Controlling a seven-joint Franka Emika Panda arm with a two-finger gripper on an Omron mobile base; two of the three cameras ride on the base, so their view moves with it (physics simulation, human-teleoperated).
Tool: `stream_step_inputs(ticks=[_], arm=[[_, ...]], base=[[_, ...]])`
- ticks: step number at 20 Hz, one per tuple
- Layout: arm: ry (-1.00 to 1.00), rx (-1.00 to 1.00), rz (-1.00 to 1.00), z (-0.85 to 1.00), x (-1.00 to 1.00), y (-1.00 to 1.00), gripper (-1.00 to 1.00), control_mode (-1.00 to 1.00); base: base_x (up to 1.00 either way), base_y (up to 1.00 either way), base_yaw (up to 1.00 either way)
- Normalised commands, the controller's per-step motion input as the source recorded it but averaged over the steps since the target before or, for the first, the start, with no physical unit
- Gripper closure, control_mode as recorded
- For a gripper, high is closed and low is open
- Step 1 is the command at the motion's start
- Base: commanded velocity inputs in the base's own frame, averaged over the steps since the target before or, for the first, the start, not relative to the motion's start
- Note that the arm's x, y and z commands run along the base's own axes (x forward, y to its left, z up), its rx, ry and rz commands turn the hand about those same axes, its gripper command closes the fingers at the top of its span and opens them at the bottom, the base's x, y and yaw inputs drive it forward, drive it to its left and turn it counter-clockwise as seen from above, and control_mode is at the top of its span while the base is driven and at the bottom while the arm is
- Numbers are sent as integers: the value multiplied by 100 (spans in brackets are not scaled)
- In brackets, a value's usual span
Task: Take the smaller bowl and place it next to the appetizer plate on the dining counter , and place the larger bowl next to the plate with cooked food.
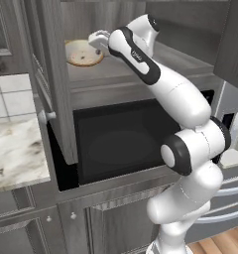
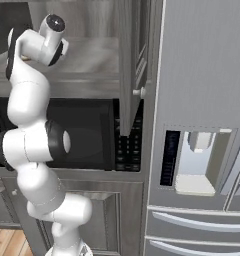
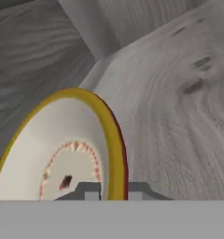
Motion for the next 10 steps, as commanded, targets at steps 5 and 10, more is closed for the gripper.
stream_step_inputs(ticks=[5,10], arm=[[-19,0,0,0,-78,0,100,-100],[-10,3,-1,0,-100,-32,100,-100]], base=[[0,0,0],[0,0,0]])
